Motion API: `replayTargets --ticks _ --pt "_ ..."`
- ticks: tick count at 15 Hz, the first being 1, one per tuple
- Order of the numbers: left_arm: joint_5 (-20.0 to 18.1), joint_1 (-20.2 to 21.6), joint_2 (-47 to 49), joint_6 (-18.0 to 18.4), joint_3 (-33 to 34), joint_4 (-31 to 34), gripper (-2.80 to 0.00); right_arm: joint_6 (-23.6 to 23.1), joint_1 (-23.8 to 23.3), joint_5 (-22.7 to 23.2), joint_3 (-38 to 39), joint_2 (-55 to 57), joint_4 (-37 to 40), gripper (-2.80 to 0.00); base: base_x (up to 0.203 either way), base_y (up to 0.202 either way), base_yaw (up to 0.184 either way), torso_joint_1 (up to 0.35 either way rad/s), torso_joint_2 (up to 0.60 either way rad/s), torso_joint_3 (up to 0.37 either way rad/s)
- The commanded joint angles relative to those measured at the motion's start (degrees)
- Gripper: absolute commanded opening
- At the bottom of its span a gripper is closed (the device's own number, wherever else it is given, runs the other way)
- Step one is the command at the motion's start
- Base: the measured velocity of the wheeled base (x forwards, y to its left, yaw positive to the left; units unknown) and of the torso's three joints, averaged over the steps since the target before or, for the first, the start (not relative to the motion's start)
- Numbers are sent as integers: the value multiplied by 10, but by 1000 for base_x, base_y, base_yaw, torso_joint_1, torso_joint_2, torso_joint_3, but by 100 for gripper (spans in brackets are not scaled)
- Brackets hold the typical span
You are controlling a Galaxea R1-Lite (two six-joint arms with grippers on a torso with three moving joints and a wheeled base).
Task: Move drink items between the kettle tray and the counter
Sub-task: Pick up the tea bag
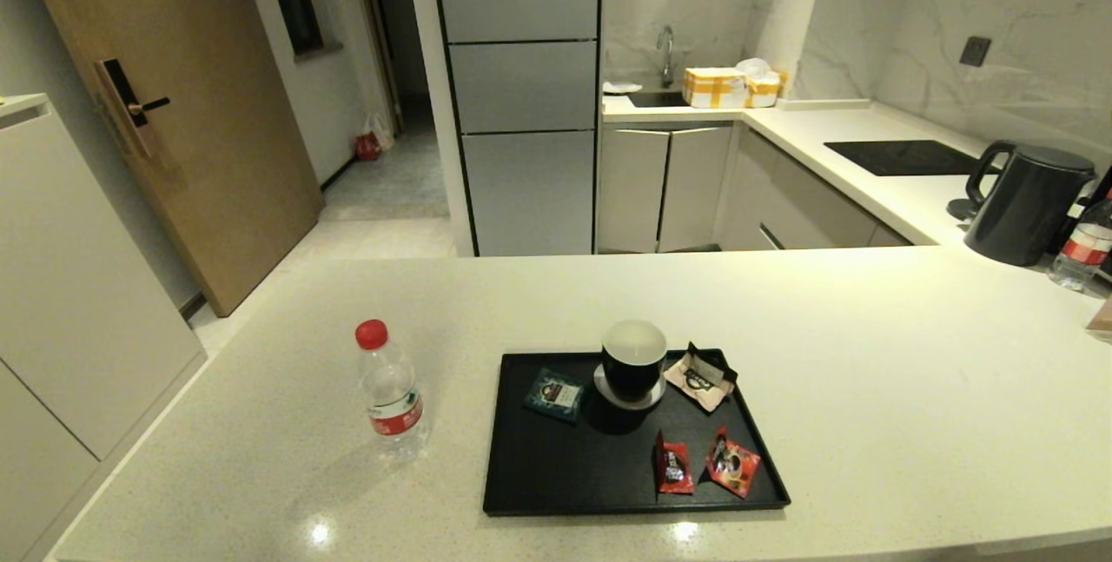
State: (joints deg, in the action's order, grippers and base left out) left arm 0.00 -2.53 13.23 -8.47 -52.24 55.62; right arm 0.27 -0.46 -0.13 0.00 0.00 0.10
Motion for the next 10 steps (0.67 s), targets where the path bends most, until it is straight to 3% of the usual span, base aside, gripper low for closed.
replayTargets --ticks 1,3,4,6,9,10 --pt "-33 16 -130 2 23 76 -280 0 1 0 1 0 0 -280 0 0 0 0 0 0" --pt "-65 22 -131 5 44 102 -280 0 0 0 1 0 0 -280 0 0 0 0 0 0" --pt "-67 22 -132 5 66 67 -280 0 0 0 1 0 0 -280 0 0 0 0 0 0" --pt "-66 22 -132 11 177 -103 -280 0 1 0 1 0 0 -280 0 0 0 0 0 0" --pt "-58 22 -132 44 420 -414 -280 0 0 0 1 0 0 -280 0 0 0 0 0 0" --pt "-50 22 -132 56 480 -468 -280 0 0 0 1 0 0 -280 0 0 0 0 0 0"
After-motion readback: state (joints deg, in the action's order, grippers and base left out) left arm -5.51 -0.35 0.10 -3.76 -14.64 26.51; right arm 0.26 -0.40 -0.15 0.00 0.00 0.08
